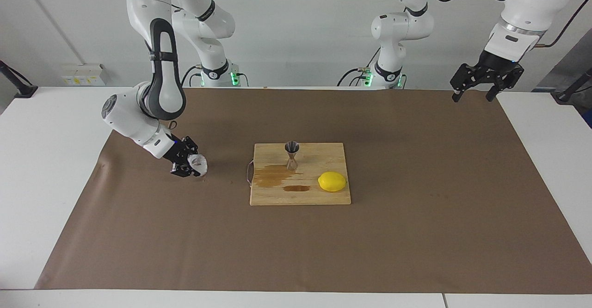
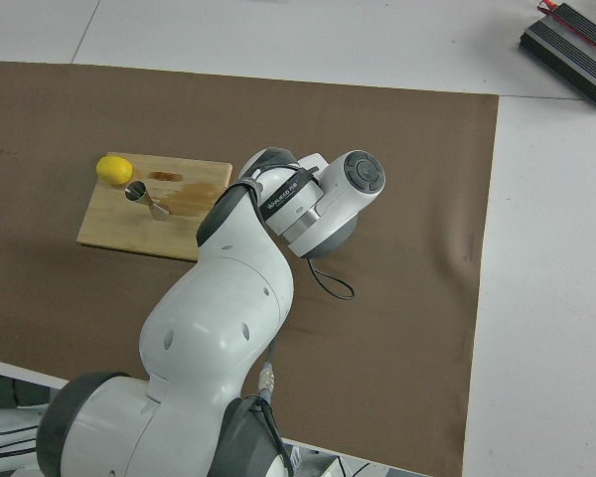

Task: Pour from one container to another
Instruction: 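Carry the white cup back to its starting spot, then set down the white cup, open and withdraw the right gripper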

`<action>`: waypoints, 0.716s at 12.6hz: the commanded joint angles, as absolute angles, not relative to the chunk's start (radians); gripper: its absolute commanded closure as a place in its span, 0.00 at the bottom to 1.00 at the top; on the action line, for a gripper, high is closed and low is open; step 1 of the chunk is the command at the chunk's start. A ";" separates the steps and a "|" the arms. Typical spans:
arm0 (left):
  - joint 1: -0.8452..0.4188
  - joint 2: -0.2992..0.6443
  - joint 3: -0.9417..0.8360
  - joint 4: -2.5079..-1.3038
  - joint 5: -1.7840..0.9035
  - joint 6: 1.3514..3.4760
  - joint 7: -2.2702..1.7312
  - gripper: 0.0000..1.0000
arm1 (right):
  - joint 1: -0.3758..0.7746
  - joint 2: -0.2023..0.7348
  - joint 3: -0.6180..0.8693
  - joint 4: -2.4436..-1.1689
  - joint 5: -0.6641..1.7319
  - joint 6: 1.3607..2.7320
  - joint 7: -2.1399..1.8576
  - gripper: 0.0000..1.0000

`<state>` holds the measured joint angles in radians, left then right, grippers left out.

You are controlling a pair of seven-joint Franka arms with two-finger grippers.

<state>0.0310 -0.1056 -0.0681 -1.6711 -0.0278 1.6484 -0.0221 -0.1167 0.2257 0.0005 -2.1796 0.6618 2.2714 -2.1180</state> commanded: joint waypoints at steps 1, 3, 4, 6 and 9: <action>0.038 -0.110 -0.071 -1.681 -0.025 1.661 -0.011 0.00 | -0.127 0.212 0.009 -2.178 0.696 2.272 -2.140 0.00; 0.029 -0.110 -0.071 -1.681 -0.025 1.667 -0.009 0.00 | -0.115 0.174 0.008 -2.178 0.689 2.260 -2.105 0.00; 0.029 -0.110 -0.071 -1.681 -0.025 1.667 -0.009 0.00 | -0.114 0.154 0.008 -2.177 0.680 2.235 -2.065 0.00; 0.029 -0.110 -0.071 -1.683 -0.025 1.658 -0.014 0.00 | -0.110 0.097 0.006 -2.178 0.634 2.175 -1.950 0.00; 0.029 -0.117 -0.071 -1.687 -0.025 1.643 -0.015 0.00 | -0.091 0.055 0.008 -2.178 0.520 2.163 -1.728 0.00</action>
